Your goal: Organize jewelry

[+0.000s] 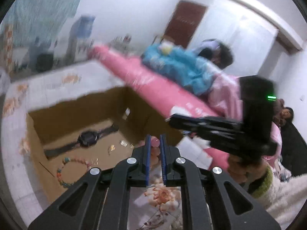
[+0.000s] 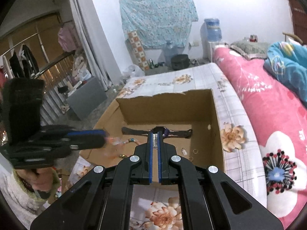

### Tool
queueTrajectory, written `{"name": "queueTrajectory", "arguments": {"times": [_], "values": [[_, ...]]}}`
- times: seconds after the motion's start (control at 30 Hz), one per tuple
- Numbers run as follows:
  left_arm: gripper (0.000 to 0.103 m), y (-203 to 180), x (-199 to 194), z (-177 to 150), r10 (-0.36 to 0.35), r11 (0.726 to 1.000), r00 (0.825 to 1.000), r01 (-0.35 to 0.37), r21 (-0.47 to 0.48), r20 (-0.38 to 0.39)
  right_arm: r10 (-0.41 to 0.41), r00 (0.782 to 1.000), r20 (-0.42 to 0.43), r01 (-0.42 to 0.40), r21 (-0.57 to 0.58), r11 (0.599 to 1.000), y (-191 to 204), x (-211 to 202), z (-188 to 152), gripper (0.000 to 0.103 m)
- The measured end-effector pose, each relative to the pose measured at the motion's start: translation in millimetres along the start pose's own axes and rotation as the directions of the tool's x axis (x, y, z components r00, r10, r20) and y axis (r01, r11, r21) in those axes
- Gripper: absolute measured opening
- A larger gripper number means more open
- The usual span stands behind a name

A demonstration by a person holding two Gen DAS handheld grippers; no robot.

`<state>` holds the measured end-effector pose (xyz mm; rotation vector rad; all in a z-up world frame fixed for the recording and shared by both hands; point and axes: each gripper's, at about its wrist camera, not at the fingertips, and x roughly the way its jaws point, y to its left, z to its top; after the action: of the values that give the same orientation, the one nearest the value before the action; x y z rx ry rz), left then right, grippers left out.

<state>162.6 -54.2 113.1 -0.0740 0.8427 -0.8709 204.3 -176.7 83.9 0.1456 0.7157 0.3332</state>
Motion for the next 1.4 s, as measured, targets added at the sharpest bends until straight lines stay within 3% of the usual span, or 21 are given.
{"name": "queueTrajectory", "arguments": {"times": [0.1,0.27,0.4,0.47,0.6,0.83,0.97,1.07,1.2,1.3,1.4], "values": [[0.009,27.3,35.7,5.2,-0.047,0.992,0.995,0.036,-0.122,-0.092,0.002,0.999,-0.033,-0.002,0.023,1.000,-8.1,10.5,1.7,0.002],[0.009,46.1,81.5,1.6,-0.031,0.983,0.973,-0.012,-0.182,-0.228,0.001,0.998,-0.064,0.002,0.046,0.999,-18.6,19.1,3.5,0.002],[0.014,50.8,88.5,-4.9,-0.037,0.978,0.966,-0.017,-0.208,-0.256,0.005,0.994,-0.106,0.003,0.075,0.997,-27.0,26.0,3.8,0.002],[0.024,56.3,89.7,-6.0,-0.037,0.974,0.967,-0.022,-0.226,-0.251,0.014,0.992,-0.126,-0.003,0.089,0.996,-30.7,31.0,4.1,0.002],[0.024,67.4,75.1,-7.3,-0.017,0.966,0.977,-0.038,-0.256,-0.212,0.043,0.984,-0.175,-0.023,0.118,0.993,-35.3,46.0,7.1,0.002],[0.031,67.8,19.2,-12.2,0.097,0.970,0.993,-0.108,-0.218,-0.065,0.088,0.938,-0.335,-0.037,0.156,0.987,-31.9,93.8,12.4,0.002],[0.045,67.0,-14.4,-21.1,0.167,0.967,0.986,-0.159,-0.200,0.022,0.077,0.908,-0.412,-0.020,0.141,0.990,-26.0,125.5,21.1,0.002],[0.054,70.5,-36.6,-31.2,0.233,0.956,0.970,-0.215,-0.198,0.071,0.063,0.893,-0.445,-0.007,0.126,0.992,-22.5,143.8,28.7,0.003],[0.061,82.4,-49.8,-41.1,0.275,0.941,0.958,-0.251,-0.227,0.079,0.022,0.880,-0.475,0.031,0.103,0.994,-23.5,162.3,32.9,0.011],[0.062,93.8,-56.4,-49.6,0.293,0.928,0.953,-0.265,-0.261,0.076,0.022,0.880,-0.474,0.042,0.125,0.991,-25.8,160.6,32.5,0.015],[0.064,100.5,-60.4,-55.1,0.301,0.920,0.950,-0.268,-0.285,0.078,0.020,0.899,-0.438,0.046,0.139,0.989,-28.7,143.8,34.4,0.017]]}}
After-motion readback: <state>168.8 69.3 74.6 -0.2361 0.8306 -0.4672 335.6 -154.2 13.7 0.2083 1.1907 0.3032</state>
